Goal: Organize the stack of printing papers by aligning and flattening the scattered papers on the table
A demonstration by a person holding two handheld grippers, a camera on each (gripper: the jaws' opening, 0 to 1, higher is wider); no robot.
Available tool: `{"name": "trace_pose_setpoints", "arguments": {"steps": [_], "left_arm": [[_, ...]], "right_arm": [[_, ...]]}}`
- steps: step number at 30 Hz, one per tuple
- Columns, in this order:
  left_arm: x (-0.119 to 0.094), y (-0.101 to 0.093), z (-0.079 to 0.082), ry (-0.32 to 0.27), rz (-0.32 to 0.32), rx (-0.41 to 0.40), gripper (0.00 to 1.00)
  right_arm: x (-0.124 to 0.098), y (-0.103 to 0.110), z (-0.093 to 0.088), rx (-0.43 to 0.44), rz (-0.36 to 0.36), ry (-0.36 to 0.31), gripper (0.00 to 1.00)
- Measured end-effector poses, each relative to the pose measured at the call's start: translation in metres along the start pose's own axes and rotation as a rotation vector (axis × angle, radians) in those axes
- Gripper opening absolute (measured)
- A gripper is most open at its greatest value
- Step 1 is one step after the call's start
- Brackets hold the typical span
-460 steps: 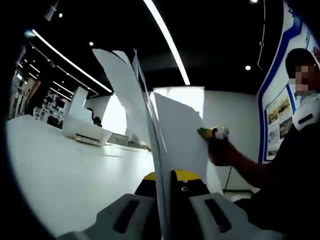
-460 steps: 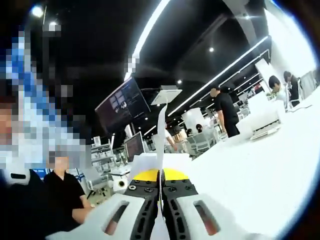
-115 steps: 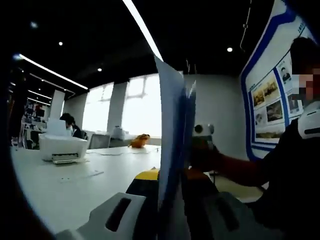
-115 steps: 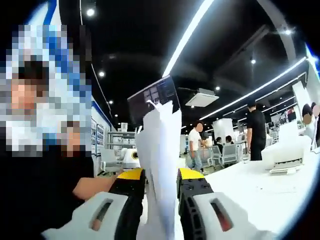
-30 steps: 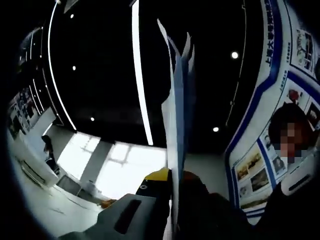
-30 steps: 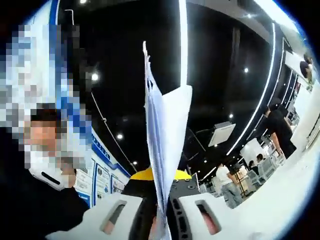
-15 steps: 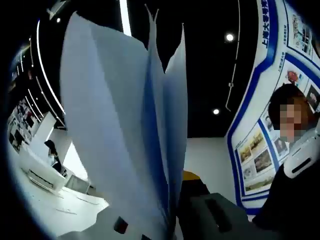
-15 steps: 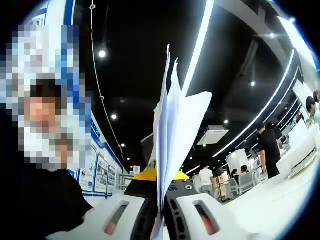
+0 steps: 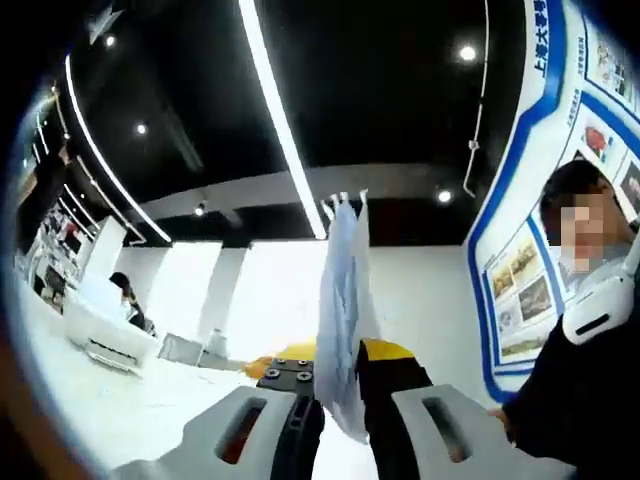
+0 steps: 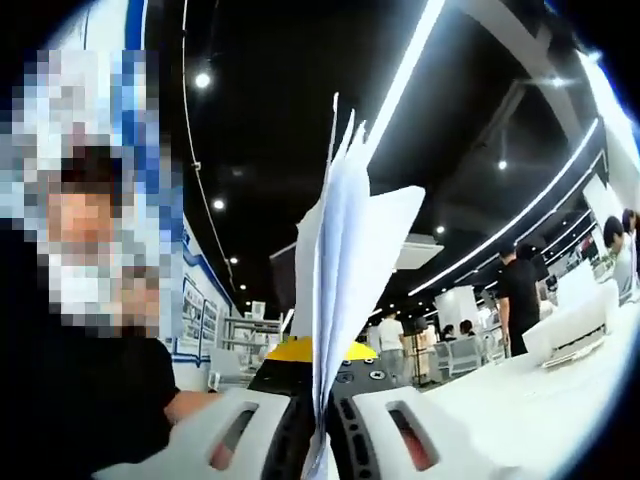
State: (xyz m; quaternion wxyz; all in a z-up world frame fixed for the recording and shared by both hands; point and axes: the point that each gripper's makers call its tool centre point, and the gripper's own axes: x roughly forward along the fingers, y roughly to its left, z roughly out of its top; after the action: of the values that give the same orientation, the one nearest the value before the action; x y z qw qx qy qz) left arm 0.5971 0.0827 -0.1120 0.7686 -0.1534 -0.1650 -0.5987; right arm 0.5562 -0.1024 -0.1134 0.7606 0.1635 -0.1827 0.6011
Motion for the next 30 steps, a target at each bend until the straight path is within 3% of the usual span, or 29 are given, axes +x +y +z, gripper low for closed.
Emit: {"name": "trace_pose_setpoints", "arguments": {"steps": [7,10,16,20,22,24,25,30], "left_arm": [[-0.003,-0.014,-0.032,0.19,-0.035,0.022,0.29],[-0.003,-0.017,-0.042,0.236,-0.053,-0.002,0.33],[-0.005,-0.014,-0.046,0.218,-0.055,-0.062,0.31],[-0.009,-0.018,-0.059,0.261,-0.072,-0.072,0.28],[-0.012,-0.018,-0.062,0.273,-0.075,-0.066,0.21],[-0.017,-0.021,-0.065,0.287,-0.099,-0.065,0.06],[-0.018,-0.021,-0.065,0.286,-0.098,-0.062,0.06],[-0.025,-0.001,-0.069,0.311,0.01,0.027,0.06]], "right_arm": [[-0.019,-0.005,-0.019,-0.009,0.017,0.141,0.0],[-0.024,-0.001,-0.022,-0.038,0.038,0.177,0.0],[-0.031,0.003,-0.031,-0.071,0.082,0.258,0.0],[-0.034,-0.001,-0.048,-0.093,0.08,0.322,0.0],[-0.033,-0.003,-0.059,-0.102,0.074,0.361,0.0],[-0.03,-0.005,-0.066,-0.101,0.062,0.373,0.0],[-0.029,-0.008,-0.068,-0.106,0.046,0.377,0.0],[-0.022,-0.03,-0.08,-0.137,-0.062,0.417,0.0]]}}
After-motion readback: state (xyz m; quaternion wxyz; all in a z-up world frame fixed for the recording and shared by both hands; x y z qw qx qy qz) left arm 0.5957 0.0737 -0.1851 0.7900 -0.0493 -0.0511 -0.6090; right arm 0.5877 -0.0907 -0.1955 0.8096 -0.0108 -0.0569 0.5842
